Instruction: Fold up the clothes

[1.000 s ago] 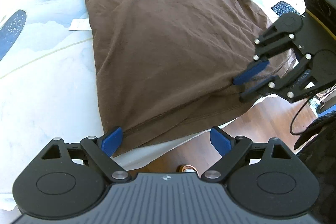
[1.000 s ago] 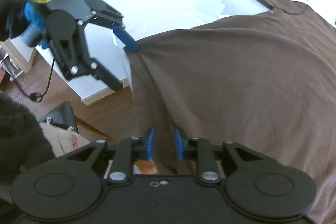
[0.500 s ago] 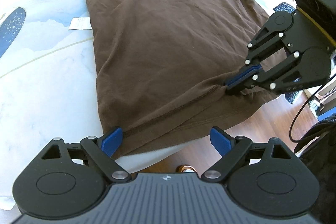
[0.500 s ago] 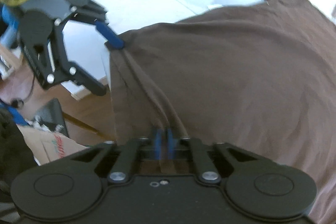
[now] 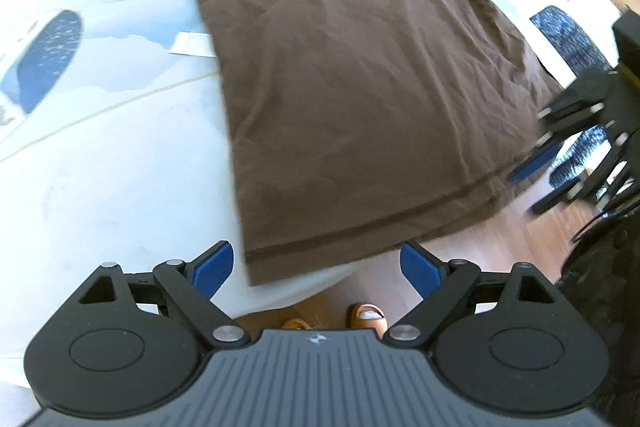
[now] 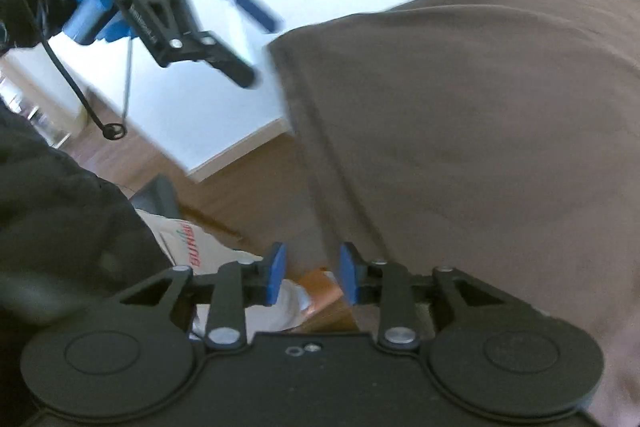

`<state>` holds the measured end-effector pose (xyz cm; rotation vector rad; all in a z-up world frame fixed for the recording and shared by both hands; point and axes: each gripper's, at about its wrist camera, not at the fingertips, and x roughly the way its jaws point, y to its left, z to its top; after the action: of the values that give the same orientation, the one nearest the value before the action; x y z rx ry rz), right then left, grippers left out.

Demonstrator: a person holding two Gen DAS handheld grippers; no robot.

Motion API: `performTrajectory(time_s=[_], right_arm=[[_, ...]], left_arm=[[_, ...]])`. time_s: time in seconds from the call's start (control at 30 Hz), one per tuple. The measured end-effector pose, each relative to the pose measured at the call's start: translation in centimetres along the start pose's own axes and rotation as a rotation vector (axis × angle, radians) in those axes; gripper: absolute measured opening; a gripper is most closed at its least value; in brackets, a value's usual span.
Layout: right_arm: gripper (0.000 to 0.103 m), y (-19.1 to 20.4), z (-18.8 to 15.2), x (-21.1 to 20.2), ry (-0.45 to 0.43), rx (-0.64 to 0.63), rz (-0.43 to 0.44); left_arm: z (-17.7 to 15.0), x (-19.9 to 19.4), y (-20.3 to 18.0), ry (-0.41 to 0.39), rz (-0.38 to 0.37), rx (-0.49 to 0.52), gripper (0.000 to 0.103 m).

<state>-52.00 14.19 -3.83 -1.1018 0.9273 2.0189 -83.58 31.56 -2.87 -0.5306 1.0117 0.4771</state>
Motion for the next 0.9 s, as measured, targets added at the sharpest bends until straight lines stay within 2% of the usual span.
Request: performTrajectory(time_s=[0.03, 0.1, 0.2, 0.33, 0.47, 0.6, 0.7, 0.83, 0.9], right_arm=[[0.103, -0.5, -0.9, -1.4, -0.02, 0.023, -0.027], [0.103, -3.4, -3.7, -4.6, -0.046, 0.157, -0.153], [0.103, -8.5, -9.3, -9.5, -0.095, 0.438, -0.37], [0.103, -12.5, -15.7, -12.9, -0.119, 0.74, -0.487], [0.103, -14.0, -19.4, -13.4, -0.138, 0.929, -0.492], [0.103, -13.7, -20.8, -12.5, -0.117, 0.95, -0.481], [0.103, -13.0, -20.1, -12.0, -0.112, 0.912, -0.452], [0.103, -11.1, -18.9, -12.1, -0.088, 0.809, -0.516], [0.103, -10.8, -19.9, -13.0, -0.091, 0.817, -0.522]], left_arm=[[0.2, 0.1, 0.5, -0.002, 0.006, -0.026, 0.091], [0.8, 0.6, 1.5, 0.01, -0.008, -0.091, 0.091], [1.6, 1.6, 2.2, 0.027, -0.051, -0.155, 0.091], [2.6, 2.9, 2.3, 0.051, -0.122, -0.22, 0.091], [3.0, 3.8, 1.8, 0.088, -0.162, -0.263, 0.091], [3.3, 4.3, 0.7, 0.113, -0.11, -0.265, 0.09], [3.5, 4.3, 0.0, 0.124, -0.049, -0.24, 0.078], [3.4, 4.4, -0.7, 0.137, 0.006, -0.217, 0.076], [3.5, 4.5, -1.3, 0.144, 0.031, -0.188, 0.077]])
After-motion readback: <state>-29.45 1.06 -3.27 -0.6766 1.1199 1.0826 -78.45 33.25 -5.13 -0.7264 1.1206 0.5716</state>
